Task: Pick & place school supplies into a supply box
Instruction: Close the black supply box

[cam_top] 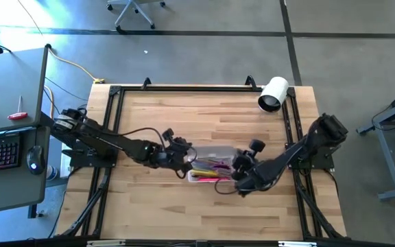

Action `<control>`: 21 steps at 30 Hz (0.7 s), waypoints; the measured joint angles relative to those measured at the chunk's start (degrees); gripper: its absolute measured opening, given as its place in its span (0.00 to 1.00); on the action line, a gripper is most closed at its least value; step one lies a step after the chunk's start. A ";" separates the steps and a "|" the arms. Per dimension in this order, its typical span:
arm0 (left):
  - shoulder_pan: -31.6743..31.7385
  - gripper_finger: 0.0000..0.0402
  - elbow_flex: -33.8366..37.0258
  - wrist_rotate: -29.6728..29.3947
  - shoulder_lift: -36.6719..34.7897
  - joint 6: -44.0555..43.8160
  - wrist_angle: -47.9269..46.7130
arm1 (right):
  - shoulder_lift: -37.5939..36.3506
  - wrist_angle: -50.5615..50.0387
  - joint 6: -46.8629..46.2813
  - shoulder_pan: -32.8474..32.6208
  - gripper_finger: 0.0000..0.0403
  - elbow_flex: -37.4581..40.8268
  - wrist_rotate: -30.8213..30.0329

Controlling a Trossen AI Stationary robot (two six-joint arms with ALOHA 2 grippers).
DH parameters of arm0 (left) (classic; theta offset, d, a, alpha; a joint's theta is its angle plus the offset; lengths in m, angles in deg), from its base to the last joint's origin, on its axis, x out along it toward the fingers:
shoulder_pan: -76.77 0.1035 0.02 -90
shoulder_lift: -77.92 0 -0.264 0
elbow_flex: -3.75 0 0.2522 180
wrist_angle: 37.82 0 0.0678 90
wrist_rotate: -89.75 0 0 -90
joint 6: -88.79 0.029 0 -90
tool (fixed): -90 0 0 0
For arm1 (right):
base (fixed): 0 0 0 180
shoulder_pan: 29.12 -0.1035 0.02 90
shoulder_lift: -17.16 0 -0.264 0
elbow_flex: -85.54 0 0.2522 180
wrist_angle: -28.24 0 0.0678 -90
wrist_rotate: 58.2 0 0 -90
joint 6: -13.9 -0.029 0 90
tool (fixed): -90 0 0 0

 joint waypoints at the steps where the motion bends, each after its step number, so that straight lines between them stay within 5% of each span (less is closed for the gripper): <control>1: -0.37 0.02 -0.05 0.05 0.00 0.03 0.67 | 0.00 2.47 1.27 -0.72 0.00 1.43 0.10; 7: -2.42 0.02 -0.03 0.29 0.10 3.01 3.63 | -1.83 13.01 7.37 -5.29 0.00 6.64 -0.04; 16: -2.82 0.02 0.13 2.22 0.46 2.60 4.03 | -9.85 13.17 11.03 -8.39 0.00 7.23 3.05; 21: -2.79 0.02 0.13 15.61 0.83 2.88 6.46 | -13.27 22.51 16.35 -7.18 0.00 7.79 11.66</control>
